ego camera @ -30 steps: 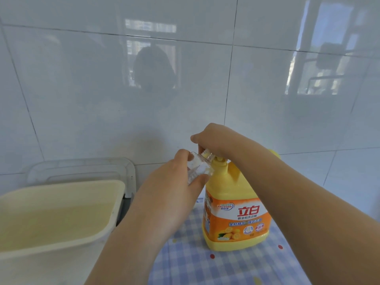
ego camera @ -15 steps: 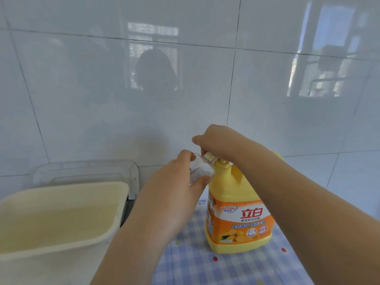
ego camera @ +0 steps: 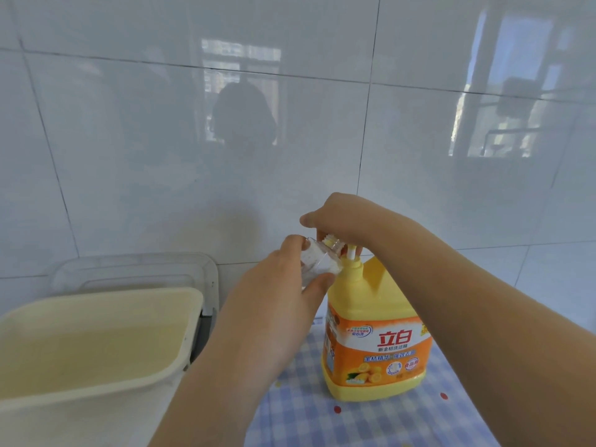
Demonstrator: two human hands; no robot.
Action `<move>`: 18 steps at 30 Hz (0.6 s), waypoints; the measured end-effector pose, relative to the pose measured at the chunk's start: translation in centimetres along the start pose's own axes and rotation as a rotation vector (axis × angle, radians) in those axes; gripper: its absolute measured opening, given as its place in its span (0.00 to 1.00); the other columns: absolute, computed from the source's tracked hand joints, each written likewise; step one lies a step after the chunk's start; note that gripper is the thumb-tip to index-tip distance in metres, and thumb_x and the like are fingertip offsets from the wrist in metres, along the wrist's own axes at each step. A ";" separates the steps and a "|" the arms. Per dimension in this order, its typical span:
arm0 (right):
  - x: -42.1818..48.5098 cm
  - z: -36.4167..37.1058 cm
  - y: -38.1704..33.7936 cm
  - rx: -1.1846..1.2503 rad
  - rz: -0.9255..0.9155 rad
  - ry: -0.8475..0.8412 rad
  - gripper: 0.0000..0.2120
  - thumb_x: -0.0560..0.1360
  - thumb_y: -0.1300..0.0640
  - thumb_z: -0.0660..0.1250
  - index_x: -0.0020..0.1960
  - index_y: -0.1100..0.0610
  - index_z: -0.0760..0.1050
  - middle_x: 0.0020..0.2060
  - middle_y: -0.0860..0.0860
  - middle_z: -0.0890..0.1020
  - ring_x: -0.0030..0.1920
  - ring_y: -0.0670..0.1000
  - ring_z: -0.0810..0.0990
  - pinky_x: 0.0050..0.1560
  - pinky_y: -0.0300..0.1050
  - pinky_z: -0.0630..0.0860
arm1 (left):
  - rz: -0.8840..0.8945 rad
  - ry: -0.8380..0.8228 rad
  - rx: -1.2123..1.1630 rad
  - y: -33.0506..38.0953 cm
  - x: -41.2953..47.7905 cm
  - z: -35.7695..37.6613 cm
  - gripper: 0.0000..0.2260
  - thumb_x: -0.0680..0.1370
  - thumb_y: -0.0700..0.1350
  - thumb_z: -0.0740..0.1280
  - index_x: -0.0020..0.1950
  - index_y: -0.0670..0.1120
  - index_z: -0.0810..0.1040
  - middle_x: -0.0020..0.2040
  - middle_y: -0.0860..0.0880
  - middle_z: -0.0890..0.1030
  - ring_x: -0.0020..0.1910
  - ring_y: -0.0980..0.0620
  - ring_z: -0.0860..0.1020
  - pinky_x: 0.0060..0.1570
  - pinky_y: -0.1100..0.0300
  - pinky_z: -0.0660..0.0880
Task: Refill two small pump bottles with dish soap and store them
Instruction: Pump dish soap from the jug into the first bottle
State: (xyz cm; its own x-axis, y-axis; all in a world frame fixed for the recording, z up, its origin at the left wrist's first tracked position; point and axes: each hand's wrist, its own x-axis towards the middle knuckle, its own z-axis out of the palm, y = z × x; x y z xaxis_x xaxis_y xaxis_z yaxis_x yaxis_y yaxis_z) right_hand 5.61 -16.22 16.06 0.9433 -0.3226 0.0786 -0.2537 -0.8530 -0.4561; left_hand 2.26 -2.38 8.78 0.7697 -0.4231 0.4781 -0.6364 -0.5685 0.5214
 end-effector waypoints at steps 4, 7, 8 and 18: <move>0.0 -0.1 -0.1 0.011 0.010 -0.025 0.18 0.78 0.51 0.61 0.55 0.66 0.78 0.53 0.59 0.82 0.27 0.55 0.78 0.30 0.41 0.73 | -0.008 -0.005 -0.008 0.0 0.1 0.1 0.19 0.78 0.60 0.61 0.67 0.58 0.64 0.59 0.60 0.75 0.46 0.61 0.72 0.37 0.71 0.68; 0.0 -0.1 0.1 0.024 0.016 -0.037 0.18 0.78 0.50 0.61 0.54 0.65 0.78 0.42 0.58 0.82 0.25 0.53 0.74 0.30 0.41 0.73 | -0.008 -0.009 -0.009 0.0 0.1 0.2 0.19 0.78 0.61 0.61 0.67 0.58 0.63 0.60 0.59 0.75 0.46 0.59 0.74 0.42 0.65 0.71; 0.0 0.0 0.1 0.026 0.013 -0.034 0.18 0.78 0.50 0.61 0.54 0.65 0.78 0.40 0.58 0.81 0.25 0.53 0.73 0.30 0.41 0.72 | -0.010 -0.011 -0.002 -0.1 0.1 0.2 0.19 0.78 0.61 0.61 0.67 0.58 0.64 0.60 0.59 0.75 0.46 0.59 0.73 0.41 0.65 0.70; -0.1 0.8 0.8 0.036 -0.022 -0.020 0.19 0.78 0.50 0.62 0.57 0.65 0.78 0.34 0.50 0.71 0.29 0.48 0.67 0.30 0.40 0.64 | -0.007 -0.068 0.058 -0.2 0.0 0.3 0.18 0.78 0.60 0.60 0.66 0.56 0.64 0.59 0.58 0.77 0.54 0.56 0.76 0.47 0.59 0.74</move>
State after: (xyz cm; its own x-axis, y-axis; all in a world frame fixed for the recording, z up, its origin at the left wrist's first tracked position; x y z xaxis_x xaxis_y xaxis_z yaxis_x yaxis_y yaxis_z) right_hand 5.49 -16.54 14.94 0.9528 -0.2951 0.0713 -0.2251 -0.8442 -0.4865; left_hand 2.43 -2.51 8.49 0.7773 -0.4643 0.4246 -0.6281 -0.6111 0.4817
